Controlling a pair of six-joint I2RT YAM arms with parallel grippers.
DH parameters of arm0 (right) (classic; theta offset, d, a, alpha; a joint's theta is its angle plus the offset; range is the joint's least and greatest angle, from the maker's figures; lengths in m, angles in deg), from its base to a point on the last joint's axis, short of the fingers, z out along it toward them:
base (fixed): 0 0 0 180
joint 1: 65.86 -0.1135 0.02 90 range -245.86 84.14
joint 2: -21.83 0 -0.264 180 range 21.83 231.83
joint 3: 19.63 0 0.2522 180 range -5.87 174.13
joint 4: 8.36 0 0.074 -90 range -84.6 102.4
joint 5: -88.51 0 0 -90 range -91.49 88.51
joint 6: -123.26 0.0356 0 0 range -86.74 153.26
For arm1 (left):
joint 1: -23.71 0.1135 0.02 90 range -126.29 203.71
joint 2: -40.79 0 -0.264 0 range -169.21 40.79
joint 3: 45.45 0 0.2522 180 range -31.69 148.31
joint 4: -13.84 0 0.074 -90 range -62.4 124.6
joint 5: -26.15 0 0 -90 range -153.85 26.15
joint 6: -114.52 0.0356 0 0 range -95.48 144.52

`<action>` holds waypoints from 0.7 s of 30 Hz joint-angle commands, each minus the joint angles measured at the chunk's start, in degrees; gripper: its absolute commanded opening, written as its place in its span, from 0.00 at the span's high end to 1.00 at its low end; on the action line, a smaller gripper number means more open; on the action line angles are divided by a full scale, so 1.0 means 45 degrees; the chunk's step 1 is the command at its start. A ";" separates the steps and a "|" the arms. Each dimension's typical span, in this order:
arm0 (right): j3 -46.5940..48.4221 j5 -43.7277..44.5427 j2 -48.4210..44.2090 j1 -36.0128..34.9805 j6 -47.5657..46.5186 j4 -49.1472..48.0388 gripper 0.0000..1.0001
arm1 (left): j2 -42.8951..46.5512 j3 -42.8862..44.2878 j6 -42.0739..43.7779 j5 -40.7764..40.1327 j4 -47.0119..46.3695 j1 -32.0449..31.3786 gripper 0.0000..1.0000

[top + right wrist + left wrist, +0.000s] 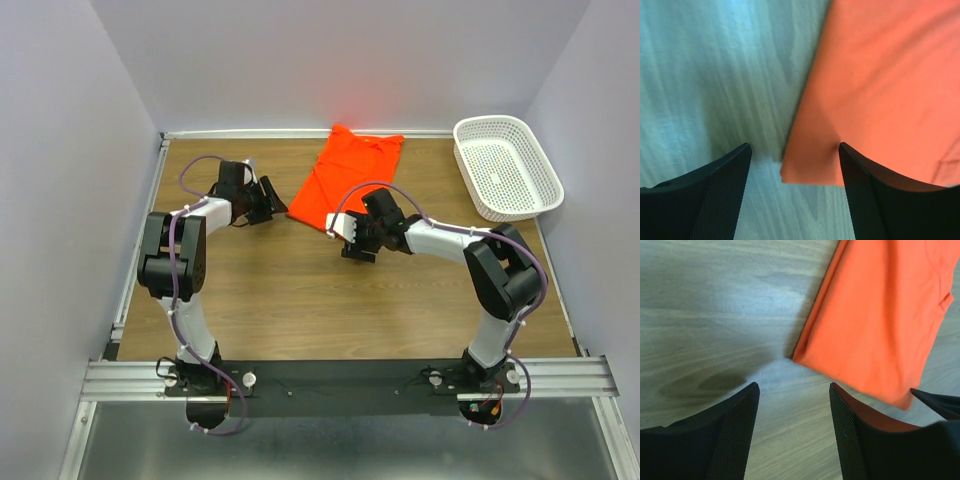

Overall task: Fold and stack the t-shirts
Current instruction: Fold the tshirt

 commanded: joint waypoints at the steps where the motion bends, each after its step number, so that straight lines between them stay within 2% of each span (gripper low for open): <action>1: -0.0214 0.1341 0.0345 0.0021 0.0240 -0.0374 0.23 | -0.0690 0.0504 -0.0515 -0.0409 0.0206 -0.0342 0.34; 9: -0.0293 0.1829 0.0500 0.0021 0.0434 -0.0608 0.30 | -0.1472 0.0992 -0.0984 -0.0487 0.0538 -0.0870 0.35; 13: -0.0390 0.1674 0.0364 0.0040 0.0493 -0.0627 0.32 | -0.1375 0.0836 -0.1277 -0.1402 0.0402 -0.0889 0.40; 14: -0.0429 0.1634 0.0325 0.0041 0.0455 -0.0608 0.34 | -0.1394 0.0816 -0.1316 -0.1502 0.0343 -0.0870 0.46; 19: -0.0566 0.1517 0.0382 0.0041 0.0376 -0.0589 0.42 | -0.1745 0.1089 -0.1511 -0.1387 0.0069 -0.0870 0.66; 21: -0.0528 0.1497 0.0480 0.0041 0.0337 -0.0569 0.50 | -0.1980 0.1226 -0.1570 -0.1230 -0.0086 -0.0870 0.77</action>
